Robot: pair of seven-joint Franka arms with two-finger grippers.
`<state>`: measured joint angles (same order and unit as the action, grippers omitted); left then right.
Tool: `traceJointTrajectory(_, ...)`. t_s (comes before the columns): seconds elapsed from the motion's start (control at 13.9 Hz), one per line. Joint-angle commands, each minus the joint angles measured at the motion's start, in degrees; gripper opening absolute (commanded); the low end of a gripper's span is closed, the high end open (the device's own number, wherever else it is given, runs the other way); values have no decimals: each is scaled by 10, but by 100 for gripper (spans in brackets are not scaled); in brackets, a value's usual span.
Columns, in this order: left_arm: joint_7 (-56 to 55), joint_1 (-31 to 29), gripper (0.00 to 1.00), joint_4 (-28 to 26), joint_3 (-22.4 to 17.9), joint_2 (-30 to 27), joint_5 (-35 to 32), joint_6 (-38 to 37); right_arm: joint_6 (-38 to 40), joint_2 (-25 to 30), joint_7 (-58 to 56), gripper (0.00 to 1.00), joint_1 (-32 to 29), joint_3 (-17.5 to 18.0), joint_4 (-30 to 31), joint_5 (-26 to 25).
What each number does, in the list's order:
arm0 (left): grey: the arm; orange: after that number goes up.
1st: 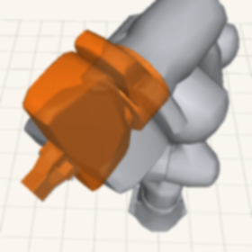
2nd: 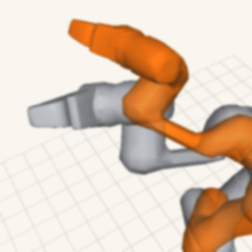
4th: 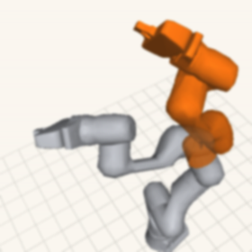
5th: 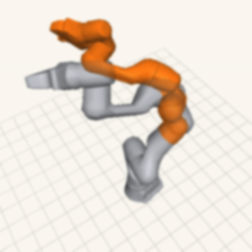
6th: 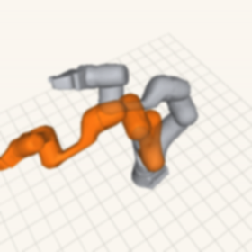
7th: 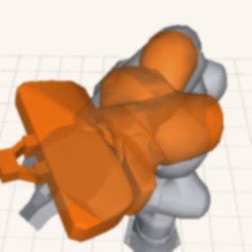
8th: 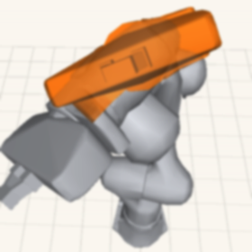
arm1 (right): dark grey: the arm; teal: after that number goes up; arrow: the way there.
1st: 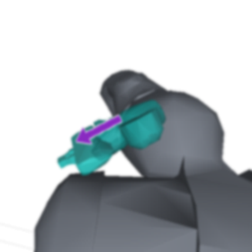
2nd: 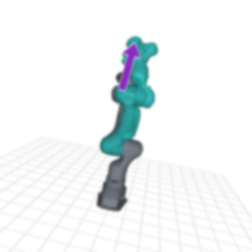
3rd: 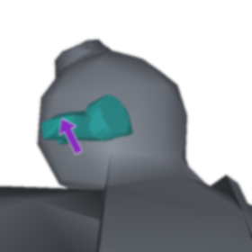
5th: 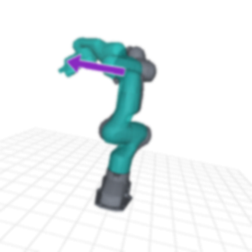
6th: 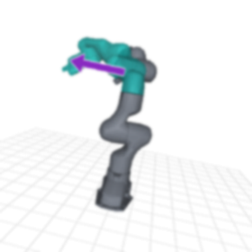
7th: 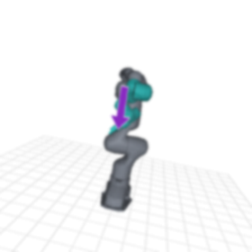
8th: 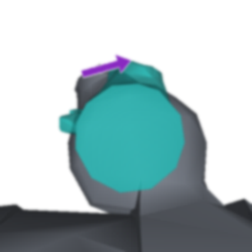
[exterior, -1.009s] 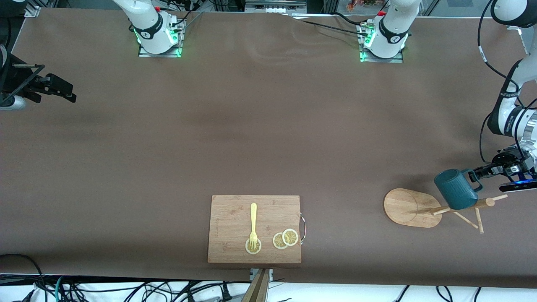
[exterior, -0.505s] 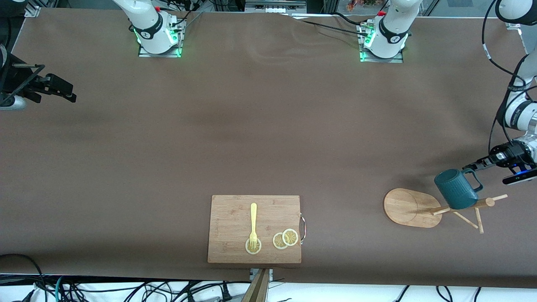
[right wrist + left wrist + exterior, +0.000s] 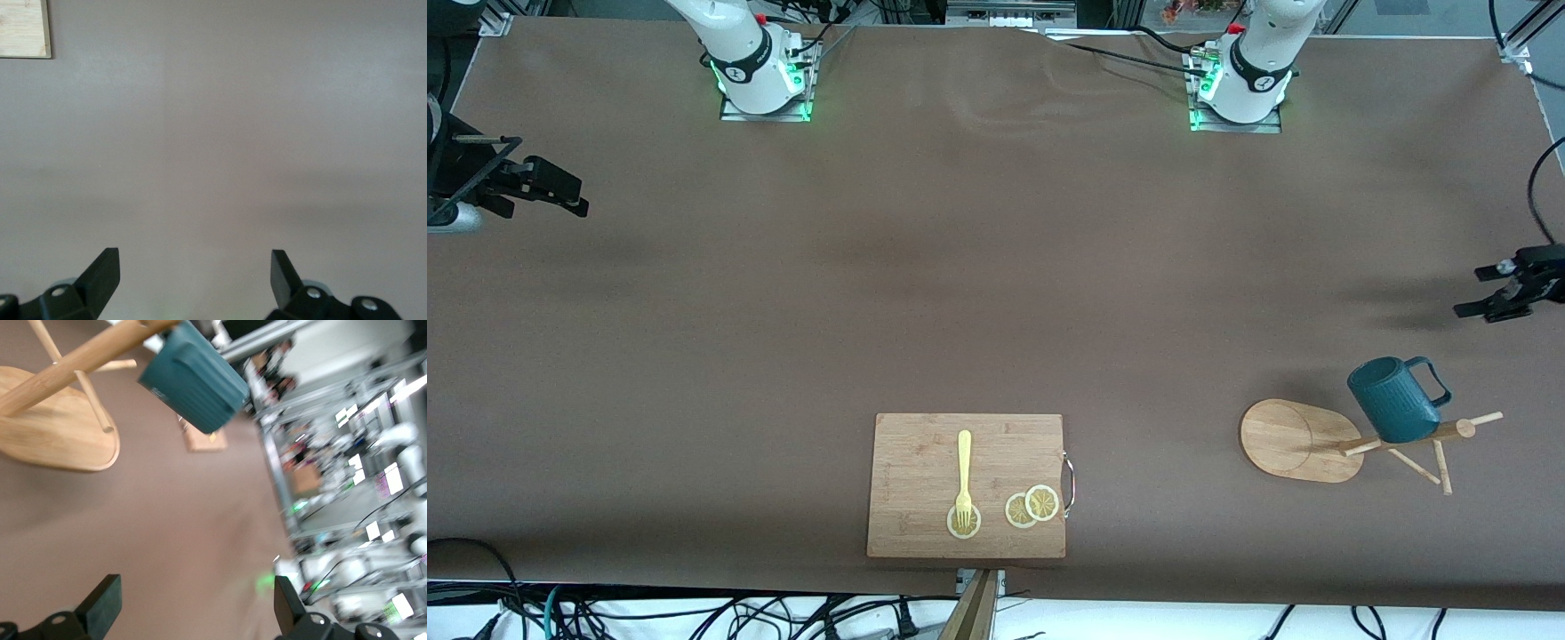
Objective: Pass cup and hang on rack
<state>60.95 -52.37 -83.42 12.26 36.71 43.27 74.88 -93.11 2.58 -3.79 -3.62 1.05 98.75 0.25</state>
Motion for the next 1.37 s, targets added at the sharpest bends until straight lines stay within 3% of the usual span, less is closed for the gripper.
traceJointTrajectory(0.0,10,10,100,-24,-3,-115,-94,3,9,2,0,100,-4,2,-8,8)
traceJointTrajectory(0.22,7,62,100,-33,-24,-210,-163,-9,9,1,0,100,-4,2,-8,8)
traceJointTrajectory(0.43,-40,242,100,-70,-162,-321,-202,-10,9,1,0,100,-4,1,-8,8)
traceJointTrajectory(0.79,-310,383,100,-93,-166,-435,-316,-10,9,1,0,100,-4,1,-8,8)
traceJointTrajectory(1.08,-536,430,100,-103,-98,-454,-391,0,9,1,0,100,-4,1,-8,8)
traceJointTrajectory(1.3,-612,455,100,-141,-82,-458,-404,56,9,2,0,100,-5,0,-8,8)
